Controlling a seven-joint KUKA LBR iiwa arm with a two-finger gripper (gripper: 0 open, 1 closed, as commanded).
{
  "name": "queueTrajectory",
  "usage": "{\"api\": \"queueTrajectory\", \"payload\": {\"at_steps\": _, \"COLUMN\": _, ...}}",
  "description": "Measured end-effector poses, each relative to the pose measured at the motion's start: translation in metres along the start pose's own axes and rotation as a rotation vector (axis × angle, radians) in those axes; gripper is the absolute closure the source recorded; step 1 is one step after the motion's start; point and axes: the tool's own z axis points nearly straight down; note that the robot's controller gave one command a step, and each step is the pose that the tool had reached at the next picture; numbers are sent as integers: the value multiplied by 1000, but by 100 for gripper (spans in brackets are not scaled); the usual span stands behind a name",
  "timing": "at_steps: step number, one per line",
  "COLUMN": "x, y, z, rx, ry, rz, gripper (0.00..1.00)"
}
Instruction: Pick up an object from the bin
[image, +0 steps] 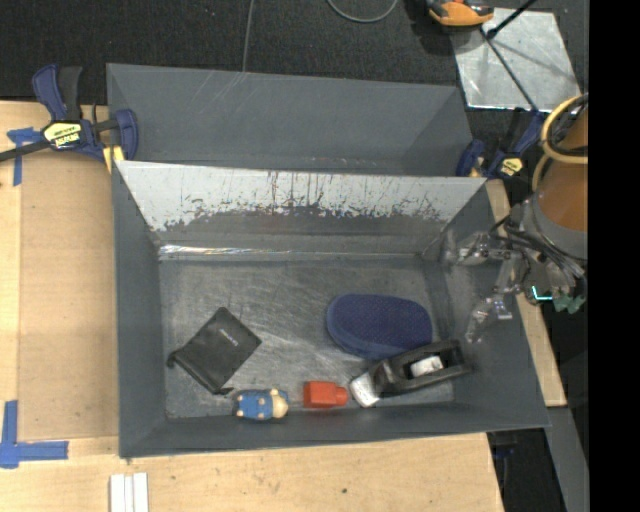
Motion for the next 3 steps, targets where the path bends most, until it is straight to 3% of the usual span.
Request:
{"api": "queueTrajectory", "payload": {"at_steps": 1, "x": 30, "y": 41, "z": 154, "rx": -2, "ry": -13, "rz": -170, "gripper": 0}}
{"api": "queueTrajectory", "payload": {"at_steps": 2, "x": 28, "y": 43, "z": 150, "rx": -2, "ry": -20, "rz": -170, "gripper": 100}}
{"api": "queueTrajectory", "payload": {"at_steps": 3, "x": 20, "y": 20, "z": 19, "rx": 2, "ry": -8, "rz": -145, "gripper": 100}}
